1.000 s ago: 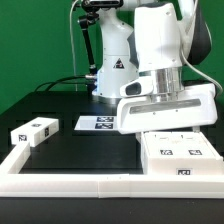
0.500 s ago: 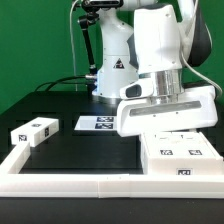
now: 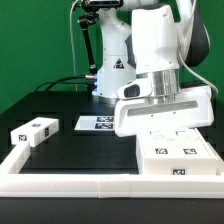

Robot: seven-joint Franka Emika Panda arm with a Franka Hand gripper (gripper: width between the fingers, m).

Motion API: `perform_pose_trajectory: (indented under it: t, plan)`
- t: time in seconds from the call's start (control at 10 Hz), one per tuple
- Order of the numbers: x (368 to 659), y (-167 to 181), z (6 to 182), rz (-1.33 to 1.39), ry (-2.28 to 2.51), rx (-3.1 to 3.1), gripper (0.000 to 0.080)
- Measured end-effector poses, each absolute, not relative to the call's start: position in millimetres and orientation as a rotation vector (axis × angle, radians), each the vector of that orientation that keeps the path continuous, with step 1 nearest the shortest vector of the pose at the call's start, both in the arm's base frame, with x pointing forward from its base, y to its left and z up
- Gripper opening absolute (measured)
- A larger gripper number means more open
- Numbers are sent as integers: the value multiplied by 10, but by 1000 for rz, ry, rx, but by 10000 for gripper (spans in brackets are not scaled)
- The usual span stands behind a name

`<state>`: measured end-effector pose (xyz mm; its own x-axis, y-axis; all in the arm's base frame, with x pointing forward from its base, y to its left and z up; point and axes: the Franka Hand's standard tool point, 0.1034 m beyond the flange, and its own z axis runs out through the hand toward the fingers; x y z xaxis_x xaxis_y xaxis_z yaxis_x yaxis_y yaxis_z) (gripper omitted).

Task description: Assemble cabinet

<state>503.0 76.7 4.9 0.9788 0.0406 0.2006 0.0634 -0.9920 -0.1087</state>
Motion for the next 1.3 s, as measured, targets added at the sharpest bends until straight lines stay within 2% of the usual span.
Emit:
perform_pose_trajectory:
  t: [0.3, 0.4, 0.8, 1.3]
  plan:
    - [5008, 724, 76, -302, -103, -3015, 3]
    - [5002, 721, 138, -306, -109, -3016, 3]
    - [5071, 726, 602, -344, -153, -3021, 2]
    - [5250, 747, 991, -287, -177, -3022, 2]
